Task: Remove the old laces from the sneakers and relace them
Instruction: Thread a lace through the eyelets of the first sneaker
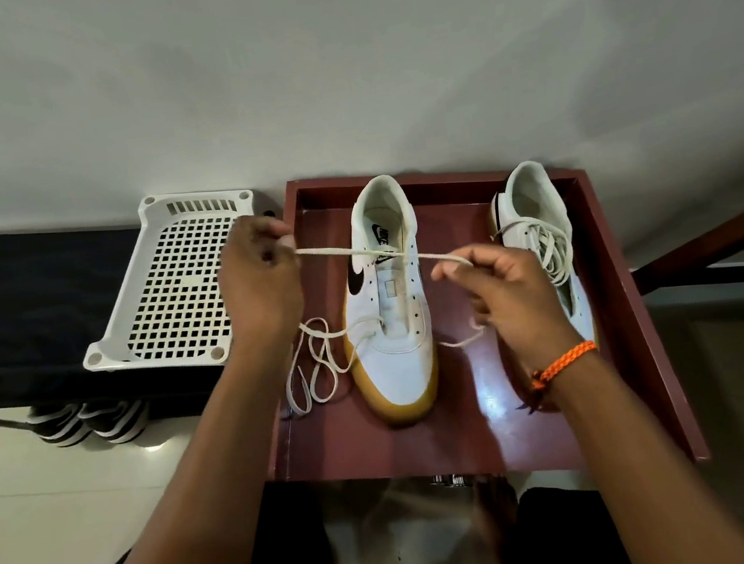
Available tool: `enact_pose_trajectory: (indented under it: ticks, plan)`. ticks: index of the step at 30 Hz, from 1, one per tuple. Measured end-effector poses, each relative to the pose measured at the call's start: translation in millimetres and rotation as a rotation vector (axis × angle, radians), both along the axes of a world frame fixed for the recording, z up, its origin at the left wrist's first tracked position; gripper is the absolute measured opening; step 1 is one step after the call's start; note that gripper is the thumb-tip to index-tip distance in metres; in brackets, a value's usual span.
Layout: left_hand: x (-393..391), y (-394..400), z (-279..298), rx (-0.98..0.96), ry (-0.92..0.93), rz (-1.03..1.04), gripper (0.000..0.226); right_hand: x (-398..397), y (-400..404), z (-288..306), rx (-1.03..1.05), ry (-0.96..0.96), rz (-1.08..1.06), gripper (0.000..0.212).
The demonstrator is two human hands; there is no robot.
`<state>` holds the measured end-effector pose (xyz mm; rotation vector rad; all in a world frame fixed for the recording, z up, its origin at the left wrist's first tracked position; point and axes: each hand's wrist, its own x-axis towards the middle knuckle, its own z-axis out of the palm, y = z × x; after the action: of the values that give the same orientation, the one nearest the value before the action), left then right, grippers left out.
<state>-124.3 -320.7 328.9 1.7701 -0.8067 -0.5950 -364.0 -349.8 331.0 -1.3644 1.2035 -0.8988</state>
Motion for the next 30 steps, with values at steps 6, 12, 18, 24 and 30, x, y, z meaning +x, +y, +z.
enact_pose_trajectory:
  ticks: [6,12,18,24,30]
  plan:
    - [-4.4,6.2,-3.2,0.116,-0.356,-0.040,0.021,0.6,0.2,4.0,-0.004,-0.010,-0.003,0.024]
    - [-65.4,12.5,2.0,-0.131,-0.077,-0.737,0.026,30.7,18.7,-0.8,-0.035,0.006,0.184,0.034]
    - [-33.8,-0.3,-3.7,-0.073,-0.117,-0.523,0.028,7.9,6.7,2.8,-0.005,0.024,0.110,0.027]
    - [-11.2,-0.1,-8.2,-0.021,-0.446,-0.253,0.024,-6.2,0.0,-5.8,-0.067,0.103,0.089,0.023]
    - [-63.2,13.6,-0.7,-0.109,-0.141,-0.771,0.027,13.9,15.1,-4.8,-0.049,0.014,0.262,0.015]
